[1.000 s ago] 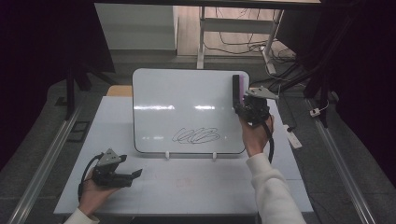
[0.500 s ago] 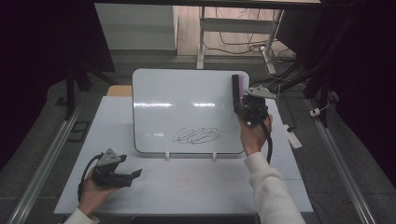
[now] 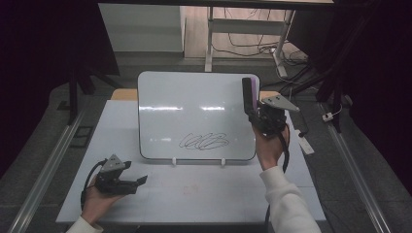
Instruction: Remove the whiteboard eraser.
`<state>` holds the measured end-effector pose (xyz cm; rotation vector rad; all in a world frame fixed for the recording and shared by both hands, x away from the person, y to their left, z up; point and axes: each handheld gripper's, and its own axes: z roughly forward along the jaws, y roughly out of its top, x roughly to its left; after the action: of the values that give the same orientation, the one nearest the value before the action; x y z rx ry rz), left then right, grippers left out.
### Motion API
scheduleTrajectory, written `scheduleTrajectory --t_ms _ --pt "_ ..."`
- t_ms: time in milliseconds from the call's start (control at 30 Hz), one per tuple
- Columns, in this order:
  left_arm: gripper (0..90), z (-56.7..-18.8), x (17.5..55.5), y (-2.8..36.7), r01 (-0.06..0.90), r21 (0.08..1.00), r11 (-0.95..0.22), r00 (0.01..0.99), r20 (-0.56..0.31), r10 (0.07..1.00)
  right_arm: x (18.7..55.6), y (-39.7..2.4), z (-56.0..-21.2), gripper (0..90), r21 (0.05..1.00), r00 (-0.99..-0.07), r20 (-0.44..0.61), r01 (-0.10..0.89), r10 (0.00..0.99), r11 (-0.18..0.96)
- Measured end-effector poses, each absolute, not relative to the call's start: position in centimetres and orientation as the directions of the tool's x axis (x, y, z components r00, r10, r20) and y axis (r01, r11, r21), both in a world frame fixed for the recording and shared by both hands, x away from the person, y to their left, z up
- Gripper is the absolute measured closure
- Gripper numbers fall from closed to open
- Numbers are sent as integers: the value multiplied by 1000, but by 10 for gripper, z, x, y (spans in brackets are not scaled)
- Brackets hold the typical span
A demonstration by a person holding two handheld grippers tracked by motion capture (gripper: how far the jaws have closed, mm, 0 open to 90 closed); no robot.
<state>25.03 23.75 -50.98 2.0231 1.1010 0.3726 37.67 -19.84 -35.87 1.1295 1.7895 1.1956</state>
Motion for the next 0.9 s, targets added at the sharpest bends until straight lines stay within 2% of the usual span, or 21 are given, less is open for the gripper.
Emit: scheduleTrajectory --t_ms 533,900 --pt "163 -511 252 236 585 747 -315 581 -115 806 331 -214 -404 654 923 -493 -45 313 869 225" --pt "169 -510 251 236 586 750 -306 580 -125 805 307 -206 -424 653 905 -586 -28 328 810 269"
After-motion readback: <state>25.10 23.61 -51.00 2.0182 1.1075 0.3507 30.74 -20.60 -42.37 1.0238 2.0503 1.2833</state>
